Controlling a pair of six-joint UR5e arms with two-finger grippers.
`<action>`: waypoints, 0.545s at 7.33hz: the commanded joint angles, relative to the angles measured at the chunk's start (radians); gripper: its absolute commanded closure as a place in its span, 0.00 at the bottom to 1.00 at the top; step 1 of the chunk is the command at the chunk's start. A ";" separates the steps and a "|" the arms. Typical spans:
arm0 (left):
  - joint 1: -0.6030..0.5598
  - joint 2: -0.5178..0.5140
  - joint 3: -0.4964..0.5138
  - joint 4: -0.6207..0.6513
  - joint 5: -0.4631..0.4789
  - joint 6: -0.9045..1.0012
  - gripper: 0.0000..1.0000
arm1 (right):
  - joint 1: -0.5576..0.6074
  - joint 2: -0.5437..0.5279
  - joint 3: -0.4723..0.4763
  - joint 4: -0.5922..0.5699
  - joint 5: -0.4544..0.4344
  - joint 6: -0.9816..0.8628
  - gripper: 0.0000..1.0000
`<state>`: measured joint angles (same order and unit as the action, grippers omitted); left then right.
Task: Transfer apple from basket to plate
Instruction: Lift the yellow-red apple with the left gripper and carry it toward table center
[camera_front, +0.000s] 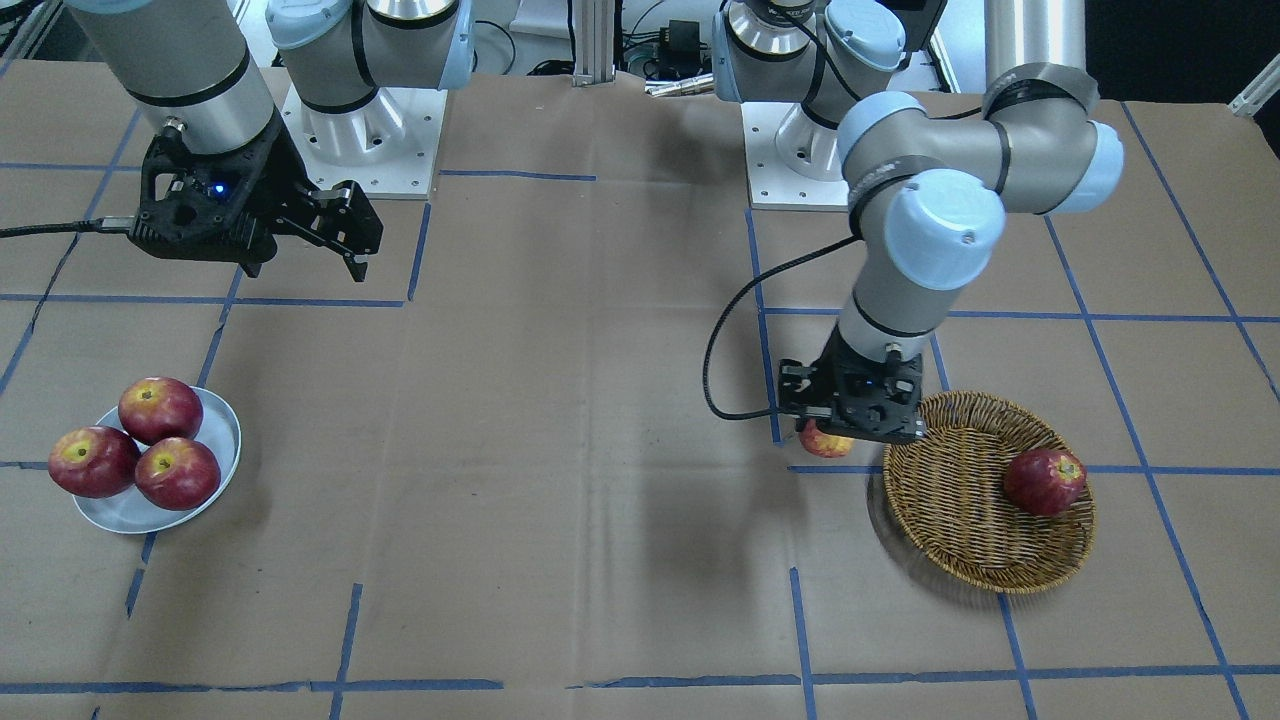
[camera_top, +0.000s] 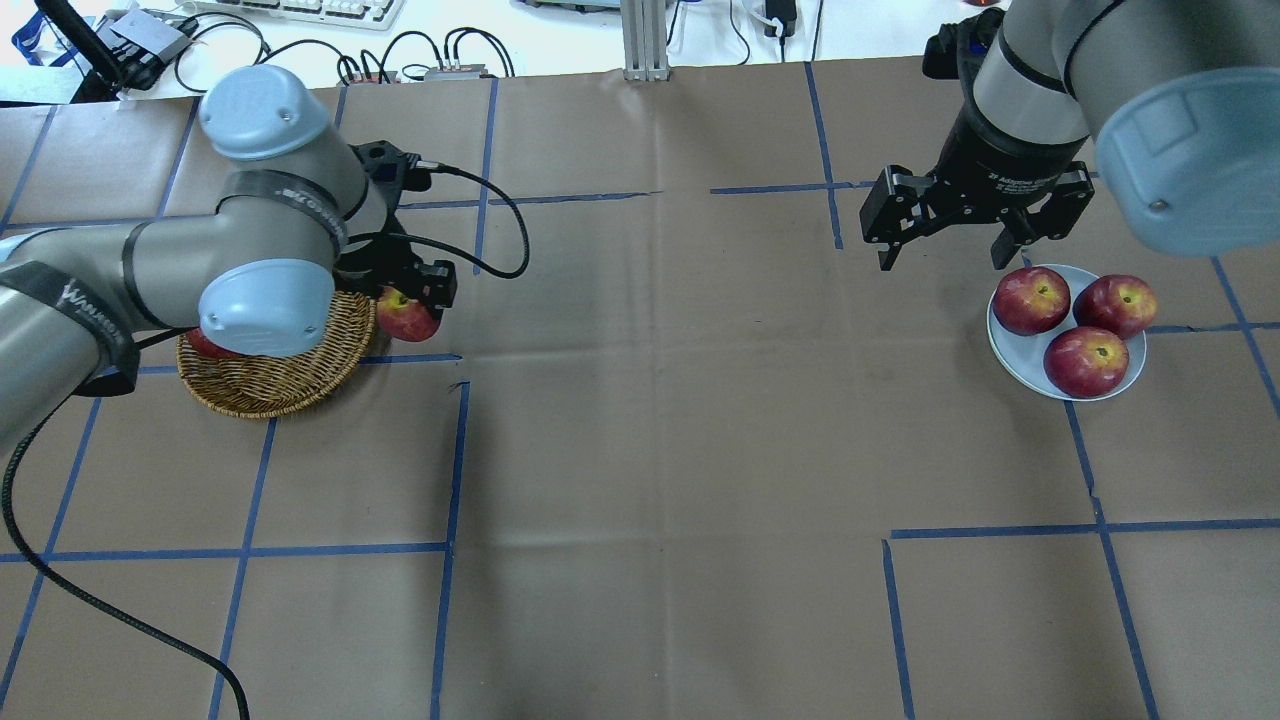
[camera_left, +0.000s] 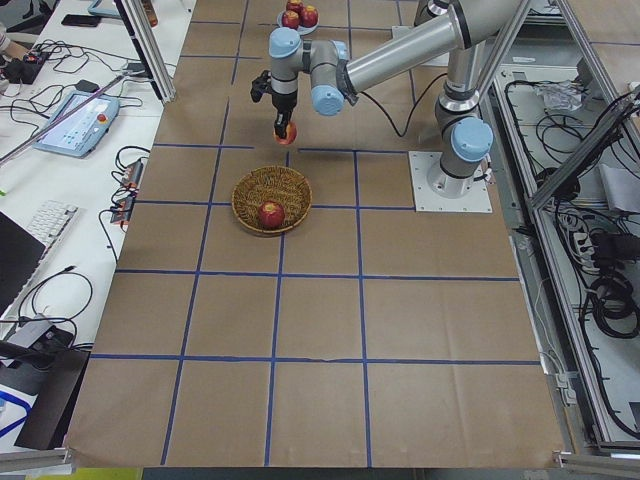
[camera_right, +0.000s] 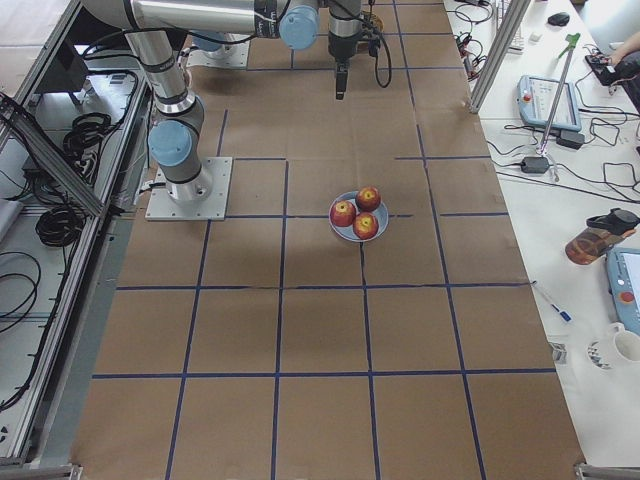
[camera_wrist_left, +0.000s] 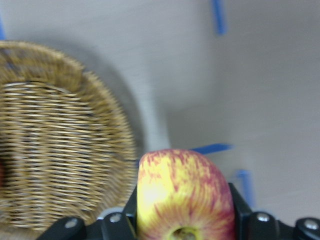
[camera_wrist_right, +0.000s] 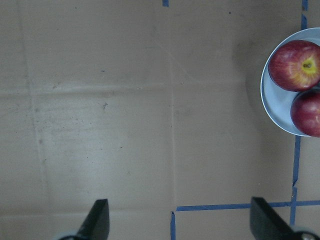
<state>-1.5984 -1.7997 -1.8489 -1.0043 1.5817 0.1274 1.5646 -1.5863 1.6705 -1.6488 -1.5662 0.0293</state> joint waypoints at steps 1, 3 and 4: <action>-0.191 -0.076 0.063 -0.001 0.000 -0.245 0.44 | 0.000 0.000 0.000 0.000 0.000 0.000 0.00; -0.300 -0.180 0.153 0.003 -0.006 -0.375 0.44 | 0.000 0.000 0.000 0.000 0.000 0.000 0.00; -0.345 -0.226 0.215 0.003 -0.006 -0.429 0.44 | 0.000 0.000 0.000 0.000 0.000 0.000 0.00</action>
<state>-1.8800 -1.9655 -1.7048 -1.0024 1.5774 -0.2266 1.5647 -1.5861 1.6705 -1.6490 -1.5662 0.0291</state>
